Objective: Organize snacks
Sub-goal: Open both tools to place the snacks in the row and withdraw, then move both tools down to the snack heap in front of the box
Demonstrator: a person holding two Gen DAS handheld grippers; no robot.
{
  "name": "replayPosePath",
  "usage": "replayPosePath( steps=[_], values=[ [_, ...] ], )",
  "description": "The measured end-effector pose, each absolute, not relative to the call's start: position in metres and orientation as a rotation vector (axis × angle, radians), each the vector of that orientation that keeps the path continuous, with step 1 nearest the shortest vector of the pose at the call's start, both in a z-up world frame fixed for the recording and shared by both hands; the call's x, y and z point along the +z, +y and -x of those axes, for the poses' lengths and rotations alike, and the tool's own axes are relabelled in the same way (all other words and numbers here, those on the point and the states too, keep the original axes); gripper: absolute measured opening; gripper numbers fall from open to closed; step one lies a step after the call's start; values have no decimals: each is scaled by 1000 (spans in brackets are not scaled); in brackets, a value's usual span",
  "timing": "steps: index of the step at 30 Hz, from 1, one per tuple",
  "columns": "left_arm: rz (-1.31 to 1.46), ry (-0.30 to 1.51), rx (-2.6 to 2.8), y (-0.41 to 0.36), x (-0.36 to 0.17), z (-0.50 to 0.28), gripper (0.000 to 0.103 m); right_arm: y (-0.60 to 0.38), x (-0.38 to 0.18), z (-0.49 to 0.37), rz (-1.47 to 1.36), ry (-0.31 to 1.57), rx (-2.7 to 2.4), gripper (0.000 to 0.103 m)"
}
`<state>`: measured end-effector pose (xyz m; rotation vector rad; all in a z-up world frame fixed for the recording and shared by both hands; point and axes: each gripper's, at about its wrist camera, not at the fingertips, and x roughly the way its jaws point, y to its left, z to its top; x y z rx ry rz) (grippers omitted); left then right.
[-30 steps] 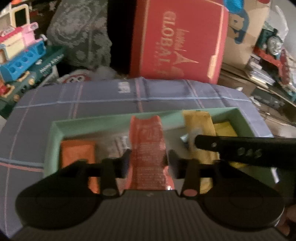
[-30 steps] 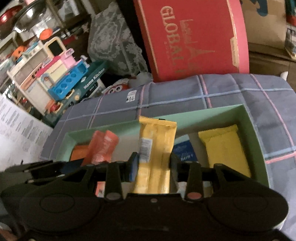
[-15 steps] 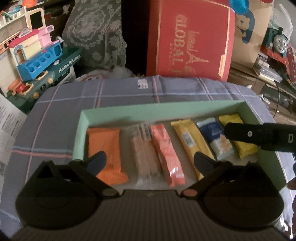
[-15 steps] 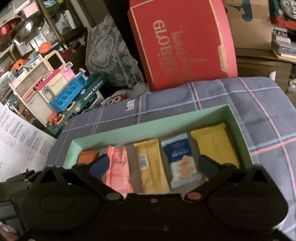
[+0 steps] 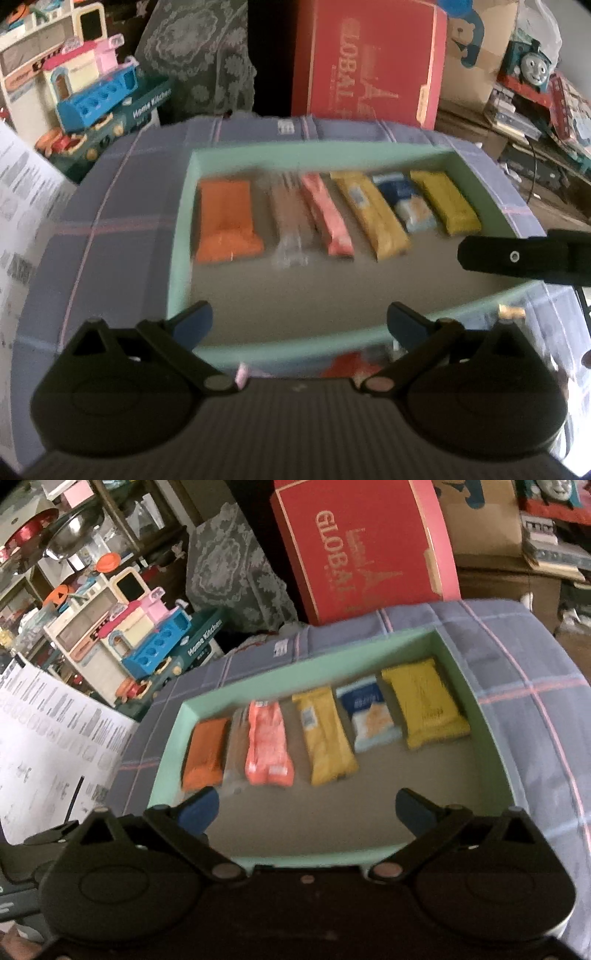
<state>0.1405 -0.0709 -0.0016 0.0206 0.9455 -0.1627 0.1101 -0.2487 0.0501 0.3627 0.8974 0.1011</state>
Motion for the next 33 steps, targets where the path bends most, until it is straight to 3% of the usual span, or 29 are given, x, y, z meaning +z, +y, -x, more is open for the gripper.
replayPosePath(
  steps=[11, 21, 27, 33],
  values=[
    [-70, 1032, -204, -85, -40, -69, 103, -254, 12, -44, -429, 975, 107, 103],
    [-124, 1094, -175, -96, -73, -62, 103, -254, -2, -37, -422, 937, 127, 103],
    [-123, 1111, -147, -81, -80, -63, 103, -249, -11, -42, -383, 934, 138, 86],
    [-68, 1122, -137, -61, -81, -62, 103, -235, -20, -31, -349, 986, 191, 84]
  ],
)
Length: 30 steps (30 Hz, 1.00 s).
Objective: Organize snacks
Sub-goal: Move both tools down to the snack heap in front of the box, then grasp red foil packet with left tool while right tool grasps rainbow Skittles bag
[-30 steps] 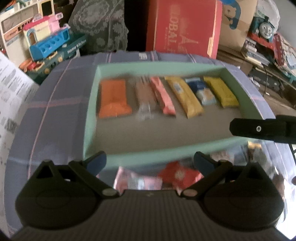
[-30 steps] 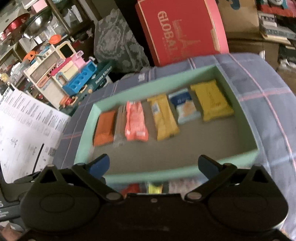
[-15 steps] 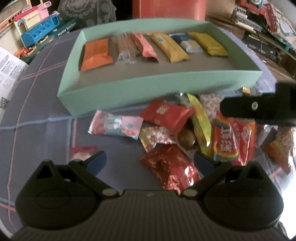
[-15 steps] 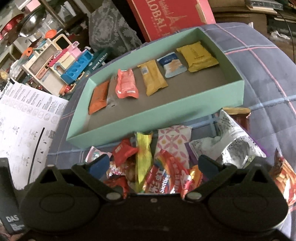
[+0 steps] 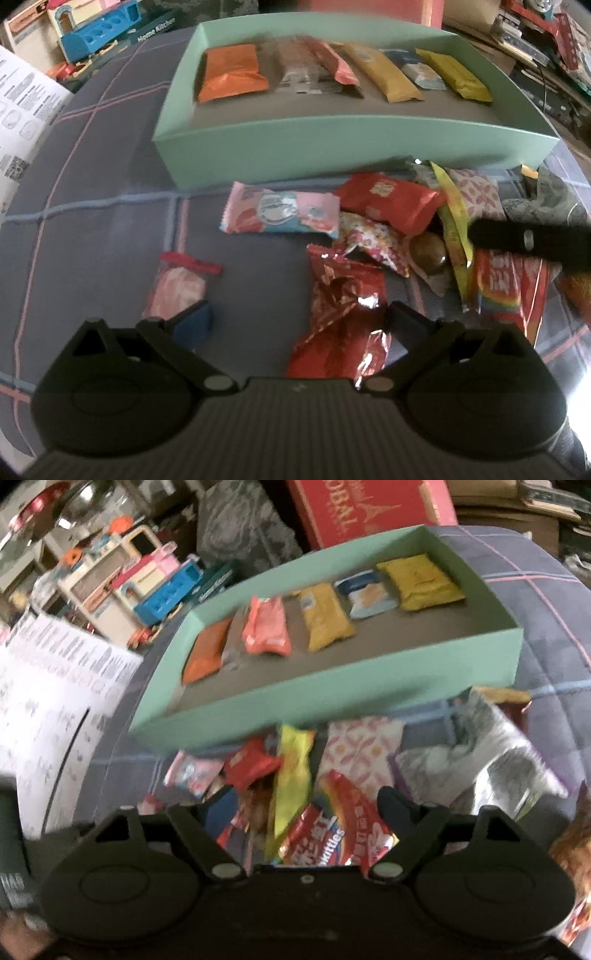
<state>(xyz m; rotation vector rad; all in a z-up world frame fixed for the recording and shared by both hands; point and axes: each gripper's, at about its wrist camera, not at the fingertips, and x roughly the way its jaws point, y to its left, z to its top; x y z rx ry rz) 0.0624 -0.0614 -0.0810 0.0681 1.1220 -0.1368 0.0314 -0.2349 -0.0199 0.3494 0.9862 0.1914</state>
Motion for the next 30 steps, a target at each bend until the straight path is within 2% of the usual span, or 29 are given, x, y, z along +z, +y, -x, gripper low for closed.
replayPosePath(
  steps=[12, 13, 14, 16, 18, 20, 26, 28, 29, 30],
  values=[
    [-44, 1109, -144, -48, -81, -58, 103, -209, -21, 3, -172, 1002, 226, 84],
    [-43, 1103, -150, -48, -81, -58, 102, -206, -23, 4, -146, 999, 222, 84],
    [-45, 1097, -156, -49, -80, -57, 100, -202, -24, 5, -120, 997, 217, 79],
    [-54, 1087, -169, -52, -79, -57, 95, -198, -27, 6, -65, 996, 208, 69],
    [-67, 1082, -189, -55, -78, -56, 85, -194, -29, 6, -42, 982, 205, 68],
    [-90, 1074, -200, -59, -78, -54, 79, -192, -30, 8, -31, 971, 204, 67],
    [-140, 1050, -211, -67, -80, -51, 76, -191, -34, 8, -22, 972, 216, 68],
    [-144, 1033, -214, -66, -78, -50, 60, -189, -34, 9, -14, 965, 208, 67],
    [-143, 1025, -215, -66, -77, -50, 43, -189, -34, 10, -8, 961, 203, 62],
    [-134, 1027, -216, -66, -75, -51, 42, -189, -33, 10, -9, 959, 201, 60]
  ],
)
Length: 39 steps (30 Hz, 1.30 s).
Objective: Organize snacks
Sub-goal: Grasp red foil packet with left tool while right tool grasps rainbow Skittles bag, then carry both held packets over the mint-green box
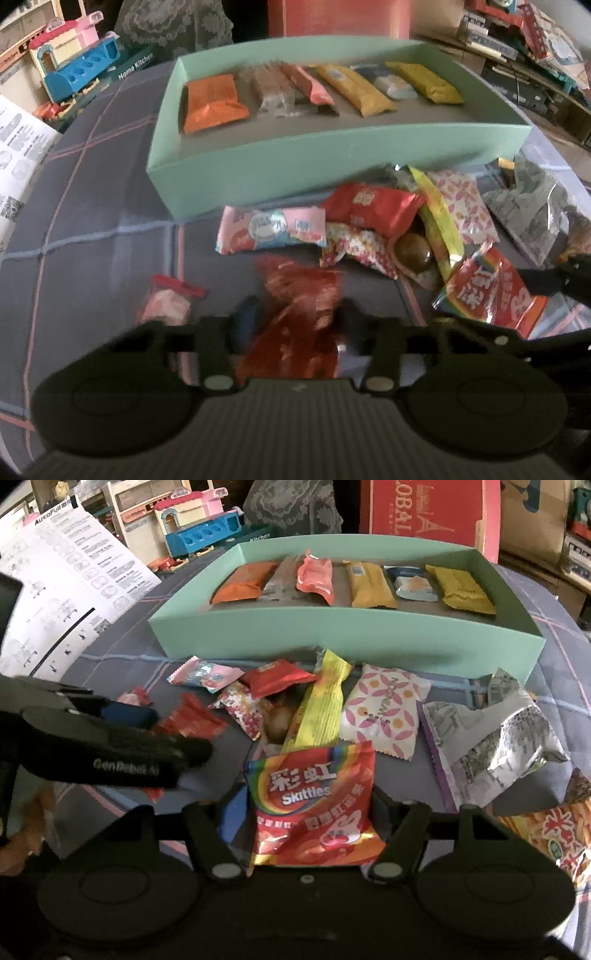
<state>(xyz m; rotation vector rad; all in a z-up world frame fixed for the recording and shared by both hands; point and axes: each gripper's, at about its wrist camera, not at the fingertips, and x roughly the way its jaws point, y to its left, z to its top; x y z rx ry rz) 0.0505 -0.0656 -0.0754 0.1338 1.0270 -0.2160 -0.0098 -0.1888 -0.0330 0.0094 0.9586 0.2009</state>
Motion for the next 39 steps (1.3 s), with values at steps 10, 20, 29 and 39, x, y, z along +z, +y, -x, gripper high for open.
replayPosePath(
  steps=[10, 20, 29, 39],
  values=[
    [-42, 1044, -237, -50, -67, -42, 41, -218, -19, 19, -213, 983, 168, 54],
    [4, 928, -247, -36, -18, -44, 41, -224, 35, 3, -284, 893, 198, 54],
    [24, 843, -193, -18, 23, -109, 41, -195, 68, -81, -311, 854, 230, 54],
    [-9, 896, -162, -17, -4, -183, 41, -156, 43, -169, -309, 929, 185, 54]
  ],
)
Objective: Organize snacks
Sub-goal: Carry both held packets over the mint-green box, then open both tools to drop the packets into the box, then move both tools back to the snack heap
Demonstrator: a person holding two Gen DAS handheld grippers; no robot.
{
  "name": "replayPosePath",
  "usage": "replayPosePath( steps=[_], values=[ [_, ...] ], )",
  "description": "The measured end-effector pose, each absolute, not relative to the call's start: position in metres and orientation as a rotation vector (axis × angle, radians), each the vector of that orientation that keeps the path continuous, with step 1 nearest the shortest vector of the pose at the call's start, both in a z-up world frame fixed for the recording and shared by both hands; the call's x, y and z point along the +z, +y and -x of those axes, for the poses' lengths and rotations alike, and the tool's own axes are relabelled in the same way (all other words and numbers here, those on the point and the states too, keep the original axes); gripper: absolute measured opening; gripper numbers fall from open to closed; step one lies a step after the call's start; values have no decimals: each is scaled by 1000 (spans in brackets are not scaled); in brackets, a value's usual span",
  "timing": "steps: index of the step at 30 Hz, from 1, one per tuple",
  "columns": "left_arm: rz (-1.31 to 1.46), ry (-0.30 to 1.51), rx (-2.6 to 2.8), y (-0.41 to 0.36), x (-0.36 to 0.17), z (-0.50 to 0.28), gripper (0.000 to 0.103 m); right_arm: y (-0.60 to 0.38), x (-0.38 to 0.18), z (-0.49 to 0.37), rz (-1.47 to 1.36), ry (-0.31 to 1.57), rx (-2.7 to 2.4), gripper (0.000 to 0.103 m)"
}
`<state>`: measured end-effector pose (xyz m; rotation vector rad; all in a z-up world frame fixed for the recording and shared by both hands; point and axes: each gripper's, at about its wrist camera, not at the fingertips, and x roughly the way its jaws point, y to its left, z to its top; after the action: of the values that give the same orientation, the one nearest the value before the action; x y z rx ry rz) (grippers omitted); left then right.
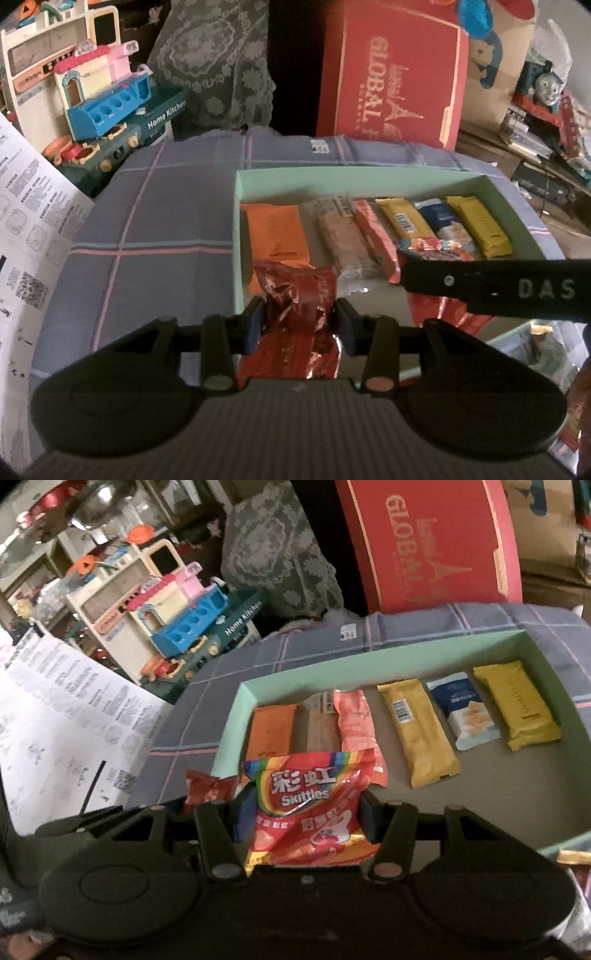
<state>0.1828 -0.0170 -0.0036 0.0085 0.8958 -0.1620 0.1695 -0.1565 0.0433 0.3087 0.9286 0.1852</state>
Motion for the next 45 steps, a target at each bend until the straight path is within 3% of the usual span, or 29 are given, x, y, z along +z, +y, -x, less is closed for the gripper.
replayPosePath(
  steps=[7, 8, 9, 11, 17, 22, 45],
  values=[
    [-49, 911, -157, -21, -22, -200, 42, -151, 21, -191, -334, 983, 212, 56],
    [-60, 906, -148, -22, -22, -200, 50, -153, 19, -192, -354, 995, 222, 59],
    [-69, 900, -140, -23, -22, -199, 69, -154, 18, -194, -377, 1003, 228, 61],
    [-80, 868, -125, -23, -19, -194, 86, -155, 18, -194, -387, 995, 231, 73],
    [-76, 858, -110, -23, -14, -187, 97, -160, 21, -188, -387, 966, 225, 91],
    [-62, 875, -100, -24, -13, -182, 101, -167, 30, -176, -377, 947, 214, 102],
    [-58, 893, -218, -91, 11, -95, 103, -251, 70, -61, -347, 883, 129, 103]
  ],
)
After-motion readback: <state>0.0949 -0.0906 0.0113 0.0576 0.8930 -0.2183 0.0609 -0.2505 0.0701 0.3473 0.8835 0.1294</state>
